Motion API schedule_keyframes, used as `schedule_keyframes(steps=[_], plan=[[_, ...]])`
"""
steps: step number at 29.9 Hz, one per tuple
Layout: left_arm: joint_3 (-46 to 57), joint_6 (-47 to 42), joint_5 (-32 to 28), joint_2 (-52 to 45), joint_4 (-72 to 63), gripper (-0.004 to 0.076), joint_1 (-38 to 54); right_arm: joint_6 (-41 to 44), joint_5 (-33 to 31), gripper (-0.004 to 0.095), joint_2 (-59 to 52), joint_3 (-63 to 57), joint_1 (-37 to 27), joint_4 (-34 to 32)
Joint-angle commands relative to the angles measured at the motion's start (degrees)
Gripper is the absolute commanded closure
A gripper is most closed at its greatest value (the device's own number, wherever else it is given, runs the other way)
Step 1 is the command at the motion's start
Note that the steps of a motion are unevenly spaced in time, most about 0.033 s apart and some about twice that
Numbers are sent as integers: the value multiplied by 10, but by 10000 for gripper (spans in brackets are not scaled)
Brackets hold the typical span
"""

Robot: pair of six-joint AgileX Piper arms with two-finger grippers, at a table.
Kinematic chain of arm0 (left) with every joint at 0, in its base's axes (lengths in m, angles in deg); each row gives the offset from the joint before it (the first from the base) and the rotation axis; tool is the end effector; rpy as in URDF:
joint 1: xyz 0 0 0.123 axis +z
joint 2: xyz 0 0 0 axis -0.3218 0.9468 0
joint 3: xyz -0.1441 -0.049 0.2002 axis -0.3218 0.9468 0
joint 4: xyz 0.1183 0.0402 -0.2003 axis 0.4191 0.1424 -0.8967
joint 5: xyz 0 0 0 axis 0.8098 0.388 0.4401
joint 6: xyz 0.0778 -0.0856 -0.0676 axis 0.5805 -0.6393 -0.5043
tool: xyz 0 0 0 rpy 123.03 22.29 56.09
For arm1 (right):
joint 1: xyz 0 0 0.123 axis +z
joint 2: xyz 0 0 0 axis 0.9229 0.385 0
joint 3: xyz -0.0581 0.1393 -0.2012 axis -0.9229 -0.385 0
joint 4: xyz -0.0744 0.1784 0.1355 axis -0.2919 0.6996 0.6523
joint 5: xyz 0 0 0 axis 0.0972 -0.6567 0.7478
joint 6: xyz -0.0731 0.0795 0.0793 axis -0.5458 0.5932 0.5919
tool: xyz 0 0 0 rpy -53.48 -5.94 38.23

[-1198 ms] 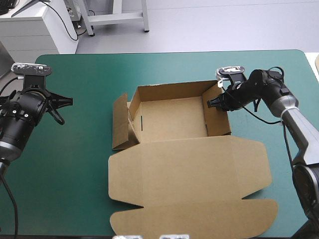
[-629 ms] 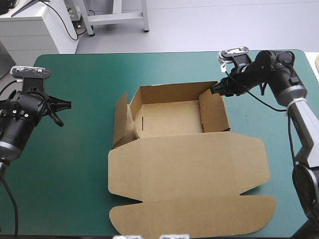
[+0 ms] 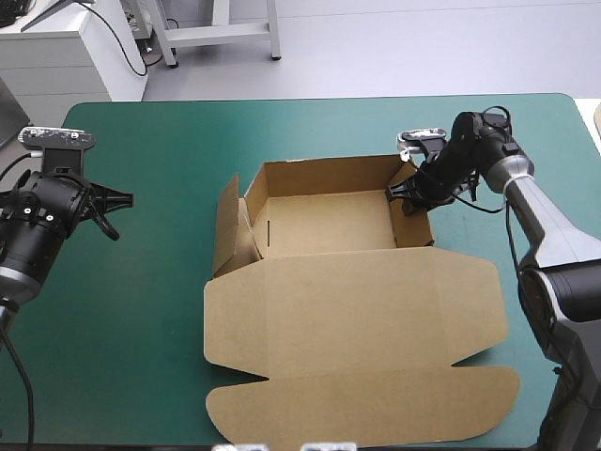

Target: Fold the box

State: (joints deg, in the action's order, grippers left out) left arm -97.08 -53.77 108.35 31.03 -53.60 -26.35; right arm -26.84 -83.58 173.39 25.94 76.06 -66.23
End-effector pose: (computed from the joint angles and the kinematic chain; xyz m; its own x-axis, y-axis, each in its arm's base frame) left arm 0.2910 0.0175 0.3136 -0.7442 0.0640 -0.6649 -0.1778 0.9405 0.2895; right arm 0.3874 0.0904 0.2041 -0.9238 -0.2559 -0.2846 -0.3159 0.9297 0.1894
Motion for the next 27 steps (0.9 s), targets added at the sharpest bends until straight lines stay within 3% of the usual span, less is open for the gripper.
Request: schedule_keyframes(steps=[1, 4, 5, 11, 16, 21, 27], plan=[[-18, -8, -19, -17, 19, 731, 2, -1, -7, 684, -16, 19, -2, 24], [-18, -8, -22, -16, 15, 731, 2, 3, -13, 908, -12, 19, -2, 24], [-18, -8, -24, -16, 11, 731, 2, 8, -11, 925, -12, 19, -2, 24], [-18, -8, -53, -11, -39, 731, 10, 28, -3, 929, -24, 19, -2, 28], [-18, 9, -82, 0, -151, 730, 56, 15, 2, 929, -57, 19, -25, 75], [-18, 125, -135, 5, -375, 730, 110, -4, -3, 929, -98, 19, -56, 100], [-18, 303, -124, 23, -649, 730, 141, -28, -3, 929, -151, 19, -96, 156]])
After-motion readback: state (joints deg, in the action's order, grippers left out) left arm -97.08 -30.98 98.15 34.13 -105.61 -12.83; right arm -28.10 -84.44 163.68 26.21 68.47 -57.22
